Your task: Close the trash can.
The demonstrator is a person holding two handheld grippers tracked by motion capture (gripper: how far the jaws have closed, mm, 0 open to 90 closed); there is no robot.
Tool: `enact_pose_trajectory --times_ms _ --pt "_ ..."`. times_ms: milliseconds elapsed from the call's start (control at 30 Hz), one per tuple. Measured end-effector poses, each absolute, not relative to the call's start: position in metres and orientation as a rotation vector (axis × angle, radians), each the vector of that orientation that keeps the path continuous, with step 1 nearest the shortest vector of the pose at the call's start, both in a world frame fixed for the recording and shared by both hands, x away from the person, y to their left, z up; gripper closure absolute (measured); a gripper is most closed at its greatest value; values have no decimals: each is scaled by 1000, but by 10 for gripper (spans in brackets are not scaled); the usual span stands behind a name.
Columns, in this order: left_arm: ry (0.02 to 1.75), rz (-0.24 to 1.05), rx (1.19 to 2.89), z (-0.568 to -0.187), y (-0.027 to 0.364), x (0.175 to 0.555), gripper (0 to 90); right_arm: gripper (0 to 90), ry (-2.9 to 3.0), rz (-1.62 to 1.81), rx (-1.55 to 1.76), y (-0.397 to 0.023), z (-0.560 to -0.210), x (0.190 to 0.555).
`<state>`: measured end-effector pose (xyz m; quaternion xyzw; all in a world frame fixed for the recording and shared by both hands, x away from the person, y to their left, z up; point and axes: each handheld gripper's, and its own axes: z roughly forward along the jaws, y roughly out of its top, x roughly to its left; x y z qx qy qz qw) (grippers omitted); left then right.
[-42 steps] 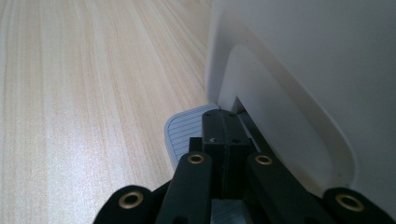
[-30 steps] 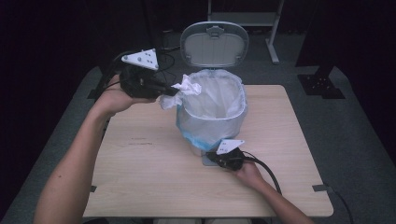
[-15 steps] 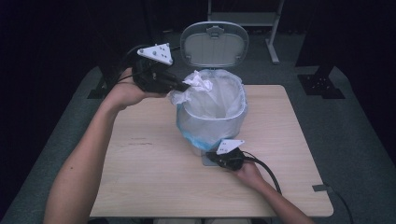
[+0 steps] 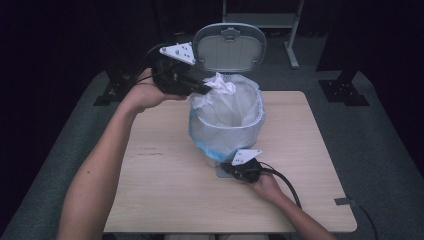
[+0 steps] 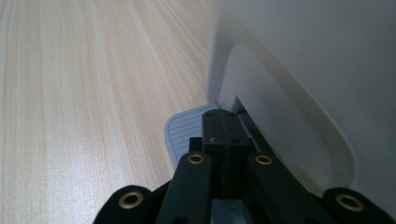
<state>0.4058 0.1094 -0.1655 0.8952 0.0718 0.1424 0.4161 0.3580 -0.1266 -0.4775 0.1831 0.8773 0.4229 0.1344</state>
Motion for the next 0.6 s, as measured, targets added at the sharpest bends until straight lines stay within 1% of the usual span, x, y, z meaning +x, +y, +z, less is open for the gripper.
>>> enact_pose_trajectory --times_ms 600 --pt "162 355 2276 -167 89 417 868 900 2542 1226 530 -127 -478 358"
